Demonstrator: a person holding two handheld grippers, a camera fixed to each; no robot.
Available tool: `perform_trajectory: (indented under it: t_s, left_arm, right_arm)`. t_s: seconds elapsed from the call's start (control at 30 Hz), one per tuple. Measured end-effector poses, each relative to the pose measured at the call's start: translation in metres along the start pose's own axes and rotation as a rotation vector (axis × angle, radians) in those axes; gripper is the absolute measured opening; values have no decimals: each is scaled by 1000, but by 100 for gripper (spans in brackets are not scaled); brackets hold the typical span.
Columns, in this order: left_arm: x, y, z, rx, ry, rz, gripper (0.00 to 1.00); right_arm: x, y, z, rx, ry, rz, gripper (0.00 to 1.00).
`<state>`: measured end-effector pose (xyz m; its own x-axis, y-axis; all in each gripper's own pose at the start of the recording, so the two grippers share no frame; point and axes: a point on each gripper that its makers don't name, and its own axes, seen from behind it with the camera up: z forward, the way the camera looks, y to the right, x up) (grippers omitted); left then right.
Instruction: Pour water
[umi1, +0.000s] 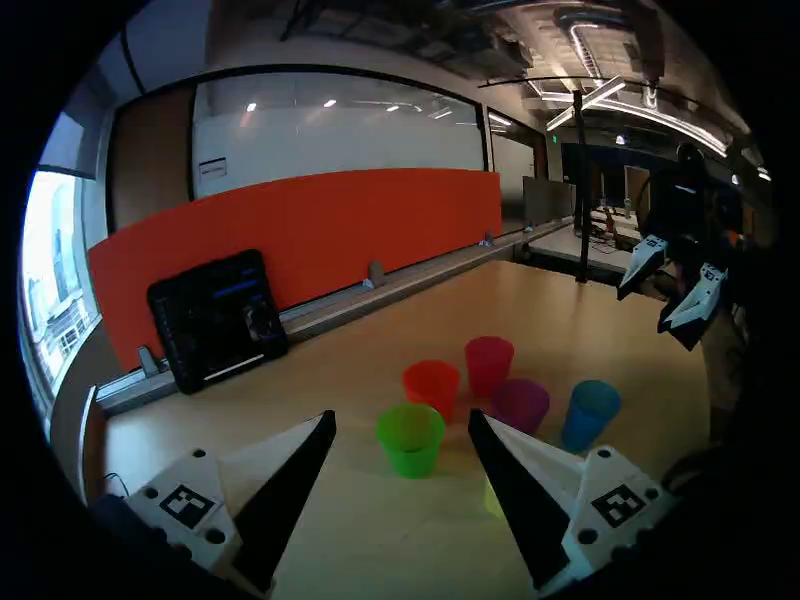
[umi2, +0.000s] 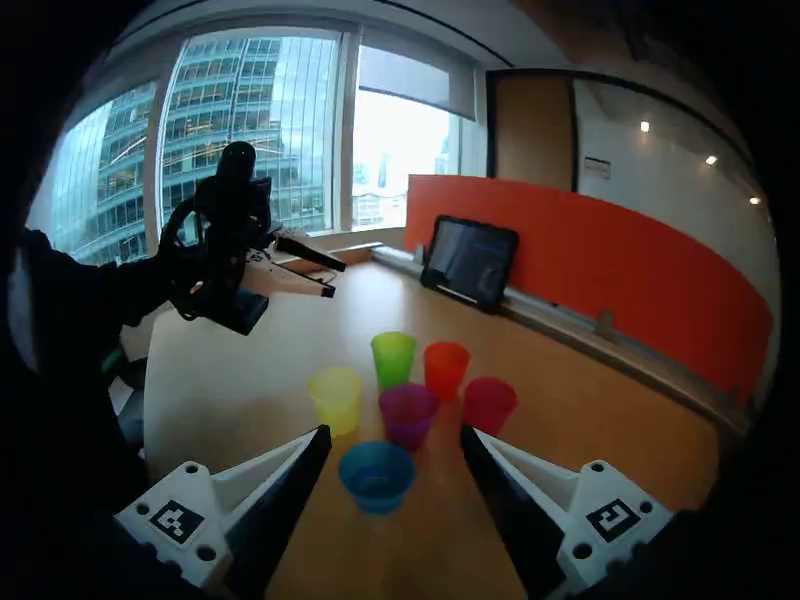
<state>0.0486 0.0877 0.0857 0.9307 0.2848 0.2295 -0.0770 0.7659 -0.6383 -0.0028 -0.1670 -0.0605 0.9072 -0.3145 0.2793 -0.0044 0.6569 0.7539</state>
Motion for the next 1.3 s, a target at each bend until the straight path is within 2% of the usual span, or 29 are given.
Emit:
perform_trajectory:
  t_s: [0.47,1.0,1.3]
  left_arm:
    - [-26,1,15,-21,-51,-7,99]
    - [-43,4,29,-38,-86,-9,99]
    - [-52,3,38,-40,-102,-10,99]
  right_arm:
    - [-42,-4,20,39,-93,6,100]
    - [-73,-10,41,72,-154,7,100]
    - [-89,-11,57,85,-186,-13,100]
